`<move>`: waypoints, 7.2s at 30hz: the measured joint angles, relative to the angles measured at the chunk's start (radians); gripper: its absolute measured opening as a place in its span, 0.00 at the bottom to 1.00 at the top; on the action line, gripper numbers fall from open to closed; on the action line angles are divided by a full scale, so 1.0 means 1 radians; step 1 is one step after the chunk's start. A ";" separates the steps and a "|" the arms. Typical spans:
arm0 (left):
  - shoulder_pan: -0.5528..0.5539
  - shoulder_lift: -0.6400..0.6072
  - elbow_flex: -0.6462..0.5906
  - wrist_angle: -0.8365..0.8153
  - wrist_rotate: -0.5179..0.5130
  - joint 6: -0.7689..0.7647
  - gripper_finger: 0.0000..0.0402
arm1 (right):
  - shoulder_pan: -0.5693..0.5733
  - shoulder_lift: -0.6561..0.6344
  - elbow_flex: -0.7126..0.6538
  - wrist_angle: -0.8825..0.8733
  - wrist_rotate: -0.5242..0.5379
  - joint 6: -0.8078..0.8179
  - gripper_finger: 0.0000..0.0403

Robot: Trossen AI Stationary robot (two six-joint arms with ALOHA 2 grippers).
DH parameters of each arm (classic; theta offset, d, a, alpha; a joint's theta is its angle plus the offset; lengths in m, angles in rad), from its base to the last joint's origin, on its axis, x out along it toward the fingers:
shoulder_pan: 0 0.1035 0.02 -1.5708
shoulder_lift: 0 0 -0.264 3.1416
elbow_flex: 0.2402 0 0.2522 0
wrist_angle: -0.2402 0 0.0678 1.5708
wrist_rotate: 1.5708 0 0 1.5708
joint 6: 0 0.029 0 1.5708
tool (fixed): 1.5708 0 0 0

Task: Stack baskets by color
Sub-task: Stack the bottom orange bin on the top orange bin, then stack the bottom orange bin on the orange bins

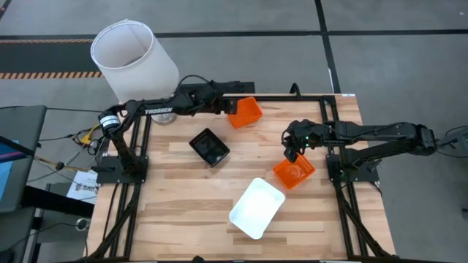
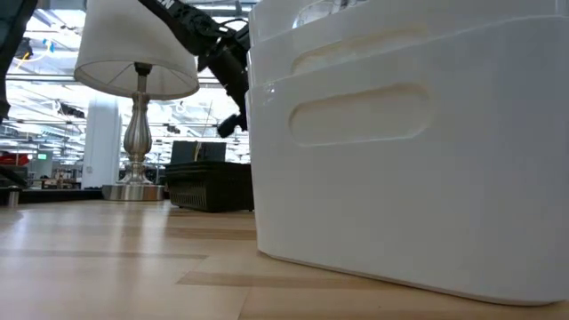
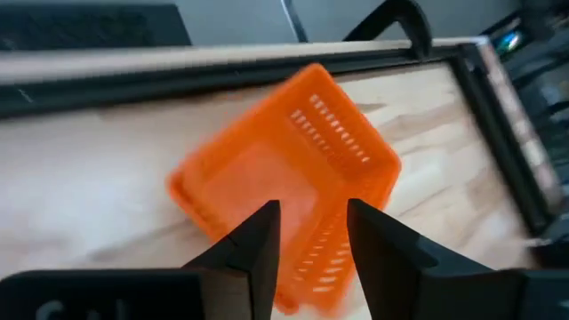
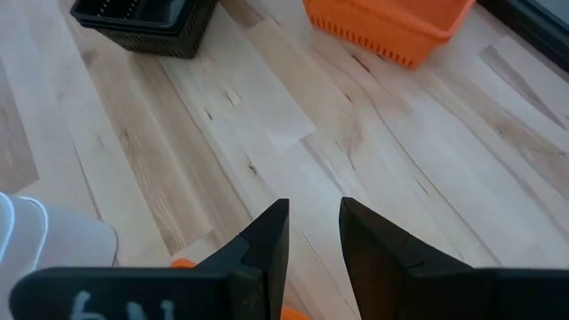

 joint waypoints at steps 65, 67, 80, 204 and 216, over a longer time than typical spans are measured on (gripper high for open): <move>-0.376 0.000 0.167 -0.254 -0.231 0.200 0.41 | 0.021 0.235 0.300 -0.333 0.154 0.203 0.31; -0.380 0.000 0.112 -0.120 -0.240 0.187 0.41 | 0.057 0.202 0.300 -0.384 0.194 0.256 0.31; -0.434 0.155 0.073 0.088 -0.318 0.141 0.41 | 0.151 0.169 0.299 -0.421 0.247 0.347 0.31; 0.165 0.454 0.818 -0.682 0.202 0.733 0.02 | 0.156 0.002 0.299 -0.585 0.367 0.372 0.31; 0.199 0.417 0.791 -0.673 0.233 0.709 0.00 | 0.156 0.002 0.299 -0.586 0.367 0.367 0.31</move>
